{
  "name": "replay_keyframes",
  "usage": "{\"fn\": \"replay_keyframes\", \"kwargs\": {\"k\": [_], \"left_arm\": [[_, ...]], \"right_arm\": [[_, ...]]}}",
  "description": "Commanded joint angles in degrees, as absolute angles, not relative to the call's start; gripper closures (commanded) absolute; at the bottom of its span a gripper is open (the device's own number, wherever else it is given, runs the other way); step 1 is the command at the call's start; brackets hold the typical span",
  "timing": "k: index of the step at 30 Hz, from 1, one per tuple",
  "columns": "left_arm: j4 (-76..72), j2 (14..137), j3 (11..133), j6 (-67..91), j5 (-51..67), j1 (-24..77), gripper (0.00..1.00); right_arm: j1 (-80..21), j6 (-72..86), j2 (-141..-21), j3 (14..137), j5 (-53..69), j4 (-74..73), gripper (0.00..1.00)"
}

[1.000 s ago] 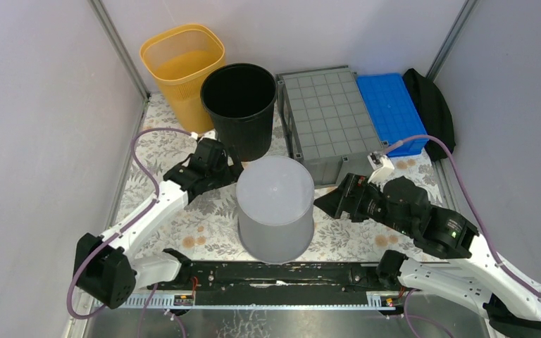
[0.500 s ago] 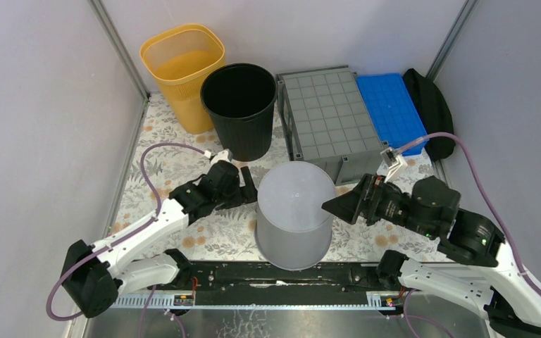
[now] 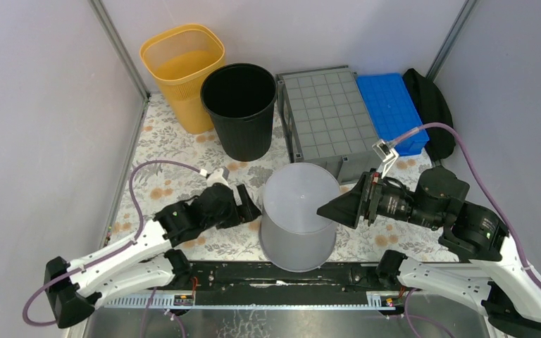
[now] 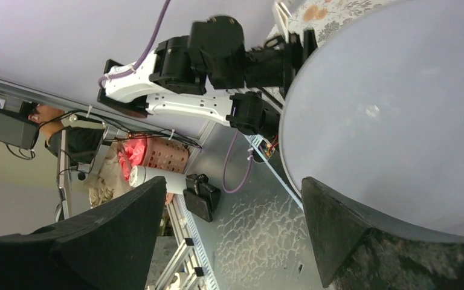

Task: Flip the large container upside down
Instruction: Move the container to the center of the board.

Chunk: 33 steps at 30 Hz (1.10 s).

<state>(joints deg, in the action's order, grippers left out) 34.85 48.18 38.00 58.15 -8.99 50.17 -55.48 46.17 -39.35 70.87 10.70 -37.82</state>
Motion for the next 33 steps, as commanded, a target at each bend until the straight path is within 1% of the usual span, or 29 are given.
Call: {"fn": "replay_keyframes", "kwargs": {"k": [1,5,8,14,20,26,33], "left_arm": [[32.5,51.2,36.2,65.9,-9.1,59.2,0.12],[24.6,59.0,35.7,70.6,-11.7,68.9,0.13],[21.5,67.9,39.0,70.0,-13.5,71.3,0.12],[15.4,83.3,50.1,65.0,-13.4,71.1,0.12],[15.0,96.2,62.0,57.9,-12.1,67.8,0.12],[13.3,109.0,74.2,51.4,-7.6,66.9,0.13],[15.0,121.5,93.2,42.0,-2.2,66.1,0.12]], "right_arm": [[-55.6,43.9,-41.1,75.9,14.0,-34.5,0.11],[-55.5,43.8,-42.6,78.7,16.1,-34.3,0.10],[-55.6,44.1,-43.2,79.2,17.8,-33.3,0.10],[-55.6,44.7,-42.7,78.8,17.6,-33.2,0.10],[-55.6,44.8,-42.3,78.0,16.6,-33.6,0.09],[-55.6,45.2,-41.4,77.0,15.5,-32.4,0.09],[-55.6,45.4,-42.1,76.5,16.6,-31.2,0.08]]}}
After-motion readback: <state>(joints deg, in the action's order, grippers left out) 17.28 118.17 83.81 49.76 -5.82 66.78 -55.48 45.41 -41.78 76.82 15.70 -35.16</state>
